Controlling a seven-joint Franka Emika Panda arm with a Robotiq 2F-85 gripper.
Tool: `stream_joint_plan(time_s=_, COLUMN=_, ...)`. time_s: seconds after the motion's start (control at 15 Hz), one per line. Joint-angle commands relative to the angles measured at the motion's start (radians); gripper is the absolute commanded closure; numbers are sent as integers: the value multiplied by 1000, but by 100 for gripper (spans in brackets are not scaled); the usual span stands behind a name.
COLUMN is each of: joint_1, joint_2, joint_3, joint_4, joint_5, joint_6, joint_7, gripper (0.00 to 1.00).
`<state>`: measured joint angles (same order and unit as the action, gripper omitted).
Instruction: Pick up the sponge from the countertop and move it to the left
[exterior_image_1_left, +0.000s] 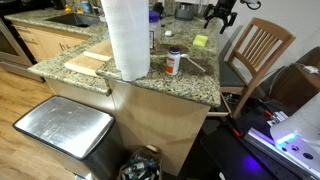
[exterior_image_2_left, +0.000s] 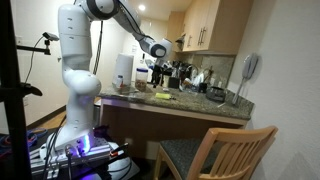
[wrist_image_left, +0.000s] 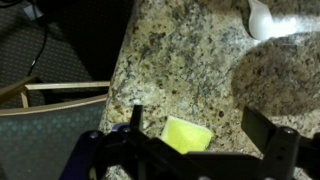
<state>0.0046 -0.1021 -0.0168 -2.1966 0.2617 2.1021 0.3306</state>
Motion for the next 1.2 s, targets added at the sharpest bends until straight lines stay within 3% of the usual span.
stream_joint_plan(time_s=0.0, joint_1=0, joint_2=122, joint_3=15, joint_4=51, joint_5=97, joint_6=126, joint_7=132, gripper=0)
stream_joint_plan(time_s=0.2, joint_1=7, joint_2=208, joint_3=19, joint_4=79, joint_5=37, joint_6=274, joint_7=325, gripper=0)
stream_joint_plan(time_s=0.27, joint_1=5, joint_2=145, joint_3=15, joint_4=37, joint_5=56, joint_6=224, joint_7=235, gripper=0)
stream_joint_plan(time_s=0.53, joint_1=12, joint_2=207, joint_3=13, joint_4=70, joint_5=48, joint_6=266, joint_7=306, gripper=0)
stream_joint_plan(time_s=0.87, joint_1=14, joint_2=219, joint_3=-13, joint_4=56, joint_5=-118, joint_6=264, joint_7=427, gripper=0)
stream_joint_plan(time_s=1.13, joint_1=11, joint_2=216, joint_3=-7, joint_4=63, joint_5=-104, joint_6=261, joint_7=413, gripper=0)
